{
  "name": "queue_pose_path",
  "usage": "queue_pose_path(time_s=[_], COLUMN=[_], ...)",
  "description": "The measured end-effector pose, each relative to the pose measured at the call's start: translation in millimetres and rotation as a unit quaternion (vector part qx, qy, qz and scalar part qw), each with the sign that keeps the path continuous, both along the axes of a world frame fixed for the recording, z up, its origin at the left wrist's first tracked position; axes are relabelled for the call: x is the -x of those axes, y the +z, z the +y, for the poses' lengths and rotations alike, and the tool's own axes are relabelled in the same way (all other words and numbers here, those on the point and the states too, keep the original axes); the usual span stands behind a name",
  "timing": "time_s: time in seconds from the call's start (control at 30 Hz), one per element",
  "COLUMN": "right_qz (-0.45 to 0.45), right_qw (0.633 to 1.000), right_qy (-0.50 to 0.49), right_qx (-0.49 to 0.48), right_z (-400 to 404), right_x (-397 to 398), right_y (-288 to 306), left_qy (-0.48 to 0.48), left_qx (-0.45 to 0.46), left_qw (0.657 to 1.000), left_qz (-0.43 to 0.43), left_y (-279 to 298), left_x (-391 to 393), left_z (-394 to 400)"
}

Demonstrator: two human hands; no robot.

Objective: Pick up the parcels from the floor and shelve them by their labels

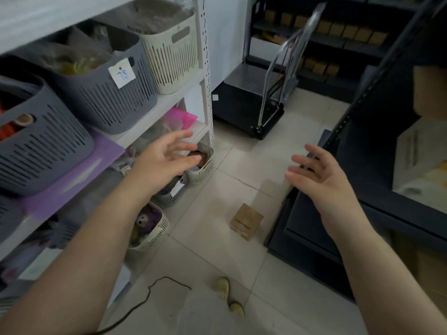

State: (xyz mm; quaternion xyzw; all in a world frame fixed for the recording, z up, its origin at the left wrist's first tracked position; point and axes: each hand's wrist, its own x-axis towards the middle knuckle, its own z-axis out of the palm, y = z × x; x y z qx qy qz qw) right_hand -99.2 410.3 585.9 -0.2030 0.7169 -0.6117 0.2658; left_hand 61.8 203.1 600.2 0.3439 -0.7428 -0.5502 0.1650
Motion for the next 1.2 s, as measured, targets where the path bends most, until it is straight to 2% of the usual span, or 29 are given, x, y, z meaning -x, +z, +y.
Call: queue_pose_path(time_s=[0.2,0.43,0.63,0.9,1.2], right_qz=[-0.017,-0.058,-0.058,-0.065,-0.089], right_qw=[0.999,0.995,0.991,0.982,0.962], right_qy=[-0.014,-0.041,-0.073,-0.112,-0.108], right_qx=[-0.03,-0.068,-0.099,-0.14,-0.235], right_z=[-1.4,-22.5,-53.4,-83.2,-91.3], right_x=[6.5,12.6,26.0,47.9,65.1], right_y=[-33.0,-83.7,-132.4,-234.4,-419.6], left_qy=[-0.032,-0.099,-0.166,-0.266,-0.345], left_qx=[-0.021,-0.057,-0.065,-0.089,-0.095], left_qw=[0.999,0.992,0.981,0.95,0.909], left_qz=[-0.013,-0.05,-0.079,-0.137,-0.212], left_y=[-28.3,-84.5,-134.1,-253.1,-447.1], left_x=[17.2,45.3,82.8,117.4,143.3], left_z=[-2.7,-27.2,-58.8,-85.3,-92.1])
